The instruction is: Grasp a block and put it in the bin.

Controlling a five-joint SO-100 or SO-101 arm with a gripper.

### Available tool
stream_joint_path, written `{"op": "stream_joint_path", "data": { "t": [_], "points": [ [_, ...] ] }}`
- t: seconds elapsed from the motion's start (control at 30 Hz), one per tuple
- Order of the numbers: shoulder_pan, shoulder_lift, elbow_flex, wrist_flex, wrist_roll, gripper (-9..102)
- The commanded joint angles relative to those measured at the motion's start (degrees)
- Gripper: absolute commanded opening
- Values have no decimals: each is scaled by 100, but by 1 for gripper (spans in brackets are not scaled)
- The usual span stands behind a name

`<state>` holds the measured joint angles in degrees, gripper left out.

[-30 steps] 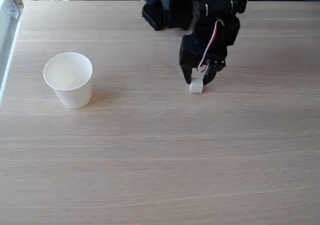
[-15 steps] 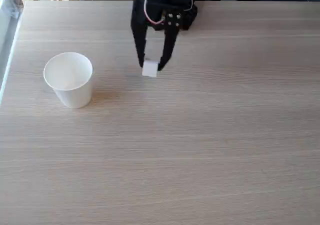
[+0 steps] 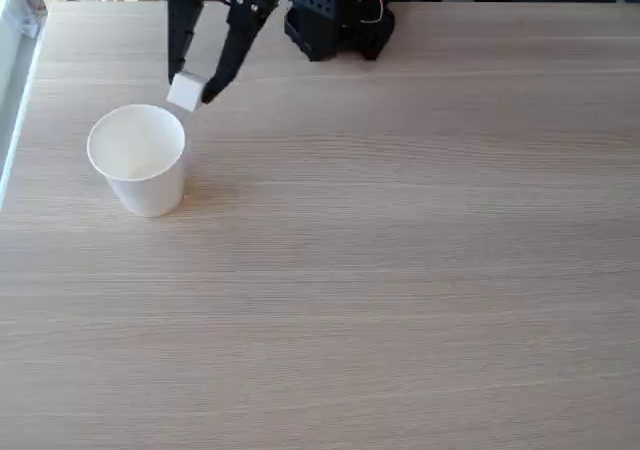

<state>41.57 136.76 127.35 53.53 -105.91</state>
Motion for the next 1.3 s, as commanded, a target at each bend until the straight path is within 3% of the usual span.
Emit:
{"op": "stream_joint_path", "data": {
  "t": [0.0,0.37,0.83,1.1,1.27],
  "points": [
    [141,-448,-378,-334,-141,0],
    [483,-1521,-782,-633,-316,0],
    [606,-2013,-1345,-773,18,17],
    [589,-1995,-1336,-729,-211,16],
    [413,-1740,-1222,-686,-272,9]
  ]
}}
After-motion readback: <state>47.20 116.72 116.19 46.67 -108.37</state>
